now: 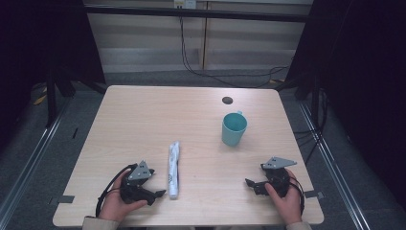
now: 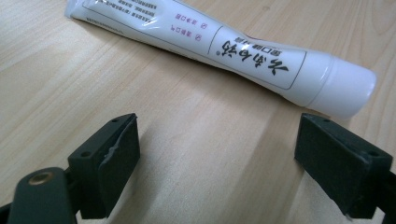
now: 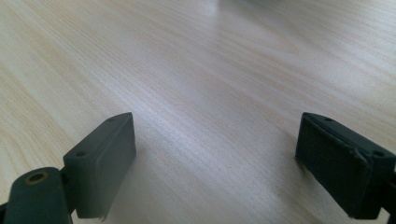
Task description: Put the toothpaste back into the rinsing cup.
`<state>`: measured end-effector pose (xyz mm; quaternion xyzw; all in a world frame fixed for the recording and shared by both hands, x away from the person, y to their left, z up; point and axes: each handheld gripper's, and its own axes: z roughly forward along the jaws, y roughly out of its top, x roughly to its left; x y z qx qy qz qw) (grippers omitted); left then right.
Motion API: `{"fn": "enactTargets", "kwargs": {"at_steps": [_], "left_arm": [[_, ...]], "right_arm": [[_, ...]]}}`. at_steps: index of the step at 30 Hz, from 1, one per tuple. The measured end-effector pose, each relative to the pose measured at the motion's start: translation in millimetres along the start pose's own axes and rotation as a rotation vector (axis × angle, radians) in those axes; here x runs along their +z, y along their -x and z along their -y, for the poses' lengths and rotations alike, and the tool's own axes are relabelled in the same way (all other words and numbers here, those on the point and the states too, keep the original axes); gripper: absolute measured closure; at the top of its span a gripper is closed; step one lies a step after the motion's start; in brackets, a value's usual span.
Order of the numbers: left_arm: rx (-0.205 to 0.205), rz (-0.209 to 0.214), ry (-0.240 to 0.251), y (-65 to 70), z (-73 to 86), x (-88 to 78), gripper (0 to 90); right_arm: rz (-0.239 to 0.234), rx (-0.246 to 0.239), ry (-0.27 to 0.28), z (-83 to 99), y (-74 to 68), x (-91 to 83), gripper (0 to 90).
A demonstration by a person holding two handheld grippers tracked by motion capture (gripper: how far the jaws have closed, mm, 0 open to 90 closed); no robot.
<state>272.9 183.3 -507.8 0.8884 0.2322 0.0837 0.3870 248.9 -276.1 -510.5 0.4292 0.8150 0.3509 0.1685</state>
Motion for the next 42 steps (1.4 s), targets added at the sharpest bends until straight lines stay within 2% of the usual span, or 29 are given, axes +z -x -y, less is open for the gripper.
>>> {"fn": "enactTargets", "kwargs": {"at_steps": [4,7,10,12,15,16,18,22,29,35,36,42], "left_arm": [[-0.009,-0.016,-0.005,1.4,-0.7,0.2,13.7],[-0.032,-0.033,-0.007,3.2,-1.9,0.8,14.4],[-0.047,-0.043,-0.034,2.9,-5.7,0.4,17.3],[-0.085,-0.063,-0.079,1.4,-12.2,-0.4,18.3],[-0.138,-0.054,-0.148,-1.9,-20.6,-2.6,23.2],[-0.138,-0.054,-0.148,-1.9,-20.6,-2.6,25.3],[-0.171,-0.044,-0.192,-4.2,-27.1,-3.6,25.7],[-0.229,-0.025,-0.220,-8.7,-38.0,-6.6,25.5],[-0.323,0.001,-0.265,-10.4,-58.5,0.4,25.8],[-0.358,0.001,-0.295,-13.5,-73.3,6.7,26.6],[-0.374,-0.001,-0.310,-14.1,-78.0,9.7,26.9],[-0.399,-0.005,-0.351,-13.8,-86.1,18.2,29.1]], "right_arm": [[0.000,-0.002,0.002,0.1,0.2,0.1,11.3],[-0.001,0.000,0.000,0.0,0.1,0.0,11.3],[-0.001,-0.002,0.001,0.1,0.2,0.1,11.3],[0.000,0.000,0.001,0.0,0.0,0.0,11.3],[0.000,0.000,0.000,0.0,0.1,0.0,11.4],[0.000,0.000,0.000,0.0,0.1,0.0,11.4],[-0.001,0.000,0.000,0.0,0.1,0.0,11.3],[0.000,0.000,0.000,0.0,0.1,0.0,11.3],[0.000,0.000,0.000,0.0,0.1,0.0,11.3],[0.000,0.001,0.001,0.0,0.0,0.1,11.3],[0.000,-0.002,0.001,0.1,0.2,0.1,11.3],[0.000,0.001,0.000,0.0,0.0,0.0,11.3]]}}
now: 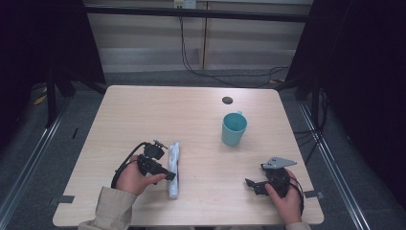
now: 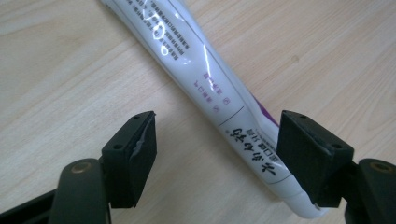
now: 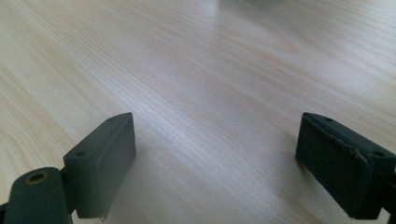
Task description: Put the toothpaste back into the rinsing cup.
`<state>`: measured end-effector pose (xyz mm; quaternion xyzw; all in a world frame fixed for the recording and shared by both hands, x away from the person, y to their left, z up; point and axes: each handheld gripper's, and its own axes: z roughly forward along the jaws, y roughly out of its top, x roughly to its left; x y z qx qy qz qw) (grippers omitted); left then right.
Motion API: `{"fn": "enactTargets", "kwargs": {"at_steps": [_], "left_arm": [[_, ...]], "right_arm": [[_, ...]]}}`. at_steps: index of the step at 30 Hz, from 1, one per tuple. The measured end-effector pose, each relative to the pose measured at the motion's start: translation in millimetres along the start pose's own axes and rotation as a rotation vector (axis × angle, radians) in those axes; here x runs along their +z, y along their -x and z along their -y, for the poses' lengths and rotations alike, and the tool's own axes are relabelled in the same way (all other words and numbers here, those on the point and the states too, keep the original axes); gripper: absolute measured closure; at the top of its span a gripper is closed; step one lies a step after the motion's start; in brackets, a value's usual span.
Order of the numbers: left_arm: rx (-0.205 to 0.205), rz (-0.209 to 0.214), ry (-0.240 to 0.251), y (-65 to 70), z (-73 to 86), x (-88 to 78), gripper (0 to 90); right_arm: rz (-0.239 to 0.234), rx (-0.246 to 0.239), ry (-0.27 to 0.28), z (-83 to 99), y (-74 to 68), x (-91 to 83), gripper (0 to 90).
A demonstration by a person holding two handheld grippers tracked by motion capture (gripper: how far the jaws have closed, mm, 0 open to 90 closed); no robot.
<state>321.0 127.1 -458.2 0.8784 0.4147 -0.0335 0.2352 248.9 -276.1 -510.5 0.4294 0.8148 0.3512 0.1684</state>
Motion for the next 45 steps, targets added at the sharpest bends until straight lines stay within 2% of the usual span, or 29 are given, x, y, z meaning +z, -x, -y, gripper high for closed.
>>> {"fn": "enactTargets", "kwargs": {"at_steps": [7,11,15,17,19,20,22,23,27,30,32,35,36,37,40,45], "left_arm": [[-0.021,-0.020,-0.021,4.1,-3.7,6.7,29.8],[-0.032,-0.012,-0.024,5.5,-4.5,10.2,29.9],[-0.023,-0.015,-0.038,8.0,-6.3,12.4,30.6],[-0.035,-0.010,-0.035,10.4,-6.6,14.9,31.4],[-0.030,-0.009,-0.042,12.7,-7.5,16.8,33.7],[-0.049,-0.014,-0.040,14.7,-7.7,18.0,35.5],[-0.039,-0.031,-0.059,16.8,-8.7,19.0,37.6],[-0.043,-0.039,-0.081,18.3,-8.7,20.2,40.8],[-0.040,-0.069,-0.105,23.2,-9.8,22.0,50.3],[-0.018,-0.090,-0.122,25.7,-10.7,22.4,52.6],[0.003,-0.097,-0.136,27.5,-11.7,22.5,57.4],[0.000,-0.075,-0.141,26.3,-12.8,22.8,66.0],[0.008,-0.072,-0.140,26.7,-13.1,22.8,67.9],[0.033,-0.078,-0.136,28.2,-13.2,22.9,71.9],[0.090,-0.099,-0.137,32.0,-12.4,22.1,73.8],[0.101,-0.102,-0.092,31.1,-8.0,21.1,74.4]], "right_arm": [[0.000,0.000,0.000,0.0,0.0,0.0,11.3],[0.000,0.000,0.000,0.0,0.0,0.0,11.3],[0.000,0.000,0.000,0.0,0.0,0.0,11.3],[0.000,0.000,0.000,0.0,0.0,0.0,11.3],[0.001,0.000,0.000,0.0,0.0,0.0,11.3],[0.000,0.000,0.000,0.0,0.0,0.0,11.3],[0.000,0.000,0.000,0.0,0.0,0.0,11.3],[0.000,0.000,0.000,0.0,0.0,0.0,11.3],[0.000,-0.002,0.000,0.0,0.2,0.0,11.3],[0.000,-0.001,0.000,0.0,0.1,0.0,11.3],[0.000,-0.003,0.001,0.1,0.2,0.1,11.3],[0.000,0.000,0.000,0.0,0.0,0.0,11.3],[-0.001,0.000,0.000,0.0,0.0,0.0,11.3],[0.000,0.000,0.000,0.0,0.0,0.0,11.3],[0.000,-0.001,0.000,0.0,0.1,0.0,11.3],[-0.001,0.000,0.000,-0.1,0.1,0.0,11.3]]}}
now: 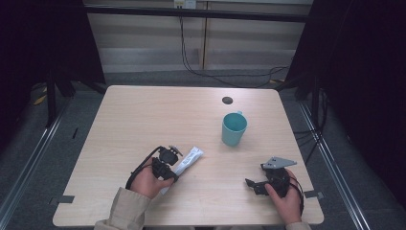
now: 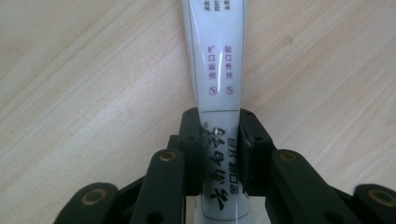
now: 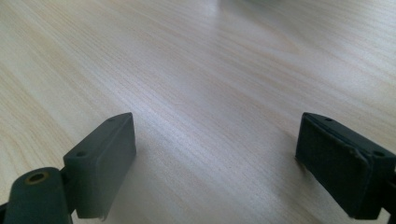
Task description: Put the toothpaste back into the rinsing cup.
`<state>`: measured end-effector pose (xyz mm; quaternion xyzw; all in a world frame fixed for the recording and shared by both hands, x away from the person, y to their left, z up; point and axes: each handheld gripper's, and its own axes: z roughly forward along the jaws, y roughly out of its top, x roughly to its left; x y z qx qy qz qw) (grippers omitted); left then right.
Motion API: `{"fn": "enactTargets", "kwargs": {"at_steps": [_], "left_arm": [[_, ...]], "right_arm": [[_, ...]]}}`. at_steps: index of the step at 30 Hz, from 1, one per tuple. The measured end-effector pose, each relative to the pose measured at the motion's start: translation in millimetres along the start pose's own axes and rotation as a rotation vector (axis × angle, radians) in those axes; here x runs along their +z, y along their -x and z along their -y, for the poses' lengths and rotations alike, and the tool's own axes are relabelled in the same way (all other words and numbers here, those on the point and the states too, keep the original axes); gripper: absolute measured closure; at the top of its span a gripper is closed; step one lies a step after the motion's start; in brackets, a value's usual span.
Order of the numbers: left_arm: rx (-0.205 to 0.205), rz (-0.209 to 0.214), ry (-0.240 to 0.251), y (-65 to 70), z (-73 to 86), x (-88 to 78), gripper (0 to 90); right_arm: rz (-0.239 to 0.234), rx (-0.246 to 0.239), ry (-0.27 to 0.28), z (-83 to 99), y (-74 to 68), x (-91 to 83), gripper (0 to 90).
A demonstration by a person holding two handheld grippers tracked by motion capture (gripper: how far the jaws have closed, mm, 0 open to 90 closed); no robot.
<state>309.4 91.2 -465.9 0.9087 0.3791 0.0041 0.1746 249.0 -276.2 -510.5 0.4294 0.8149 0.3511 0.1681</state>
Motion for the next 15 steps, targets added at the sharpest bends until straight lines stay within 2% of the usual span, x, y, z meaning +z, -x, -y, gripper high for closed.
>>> {"fn": "enactTargets", "kwargs": {"at_steps": [5,9,15], "left_arm": [[-0.002,0.015,0.057,-3.2,4.1,-4.0,74.5],[-0.001,0.000,0.097,-3.7,5.2,-9.7,74.5],[-0.005,0.017,0.164,-4.7,6.6,-16.5,74.6]], "right_arm": [[0.000,-0.003,0.001,0.0,0.2,0.1,11.3],[0.000,0.000,-0.001,0.0,0.1,0.0,11.3],[0.001,-0.001,0.000,-0.1,0.0,0.1,11.3]]}}
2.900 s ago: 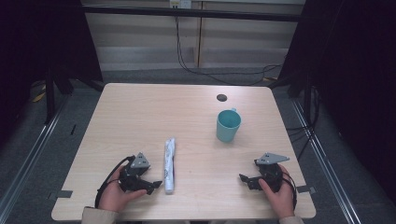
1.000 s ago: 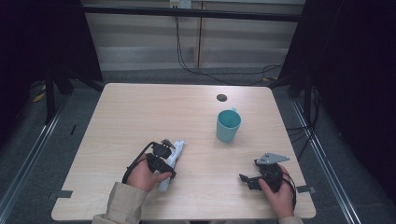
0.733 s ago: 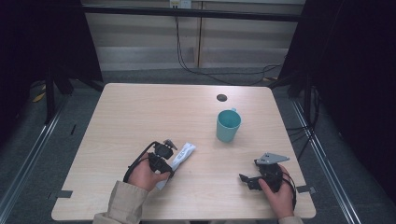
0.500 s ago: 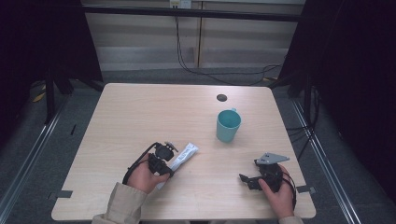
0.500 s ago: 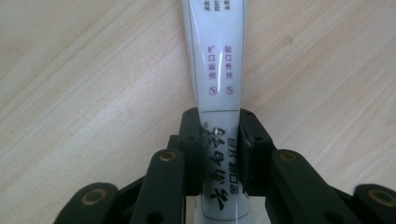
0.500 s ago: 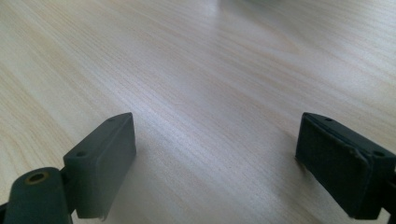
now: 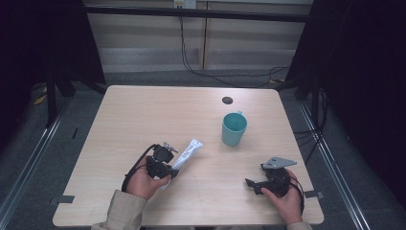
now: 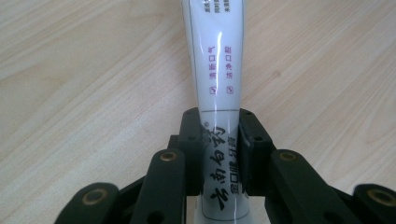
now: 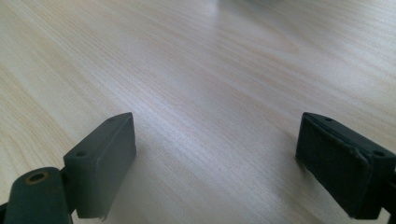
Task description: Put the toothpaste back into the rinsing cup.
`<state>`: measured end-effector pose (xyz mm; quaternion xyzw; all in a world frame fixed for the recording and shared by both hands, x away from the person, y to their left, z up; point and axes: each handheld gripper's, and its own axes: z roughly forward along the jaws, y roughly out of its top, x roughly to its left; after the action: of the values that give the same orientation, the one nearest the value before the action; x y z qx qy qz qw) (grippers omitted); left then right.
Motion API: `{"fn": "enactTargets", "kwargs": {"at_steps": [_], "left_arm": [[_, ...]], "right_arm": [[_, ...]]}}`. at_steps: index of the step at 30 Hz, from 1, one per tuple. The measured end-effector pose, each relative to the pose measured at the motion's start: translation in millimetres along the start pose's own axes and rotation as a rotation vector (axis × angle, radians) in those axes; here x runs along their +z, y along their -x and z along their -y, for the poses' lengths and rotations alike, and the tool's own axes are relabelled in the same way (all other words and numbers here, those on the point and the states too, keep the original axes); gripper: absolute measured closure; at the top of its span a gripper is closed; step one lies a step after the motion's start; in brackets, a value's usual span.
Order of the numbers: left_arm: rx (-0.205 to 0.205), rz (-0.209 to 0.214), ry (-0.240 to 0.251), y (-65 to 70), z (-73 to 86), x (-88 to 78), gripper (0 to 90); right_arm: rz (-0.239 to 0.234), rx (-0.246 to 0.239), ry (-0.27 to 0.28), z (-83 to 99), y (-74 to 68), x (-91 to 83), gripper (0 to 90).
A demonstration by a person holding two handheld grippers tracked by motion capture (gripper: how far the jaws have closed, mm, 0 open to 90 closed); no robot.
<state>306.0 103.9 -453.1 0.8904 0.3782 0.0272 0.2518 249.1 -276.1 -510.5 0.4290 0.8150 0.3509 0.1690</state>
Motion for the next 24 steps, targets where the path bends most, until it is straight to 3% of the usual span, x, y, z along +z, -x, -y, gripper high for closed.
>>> {"fn": "enactTargets", "kwargs": {"at_steps": [9,12,24], "left_arm": [[0.019,-0.010,0.070,0.9,0.7,-5.8,74.8],[0.027,-0.010,0.087,2.2,1.8,-5.6,74.8],[0.024,-0.010,0.132,5.3,3.3,-2.9,75.0]], "right_arm": [[0.001,0.014,-0.003,-2.5,-1.3,0.6,13.7],[-0.035,0.057,-0.006,-6.2,-1.5,0.8,14.3],[-0.123,0.109,0.049,-33.0,-14.9,0.3,18.9]]}}
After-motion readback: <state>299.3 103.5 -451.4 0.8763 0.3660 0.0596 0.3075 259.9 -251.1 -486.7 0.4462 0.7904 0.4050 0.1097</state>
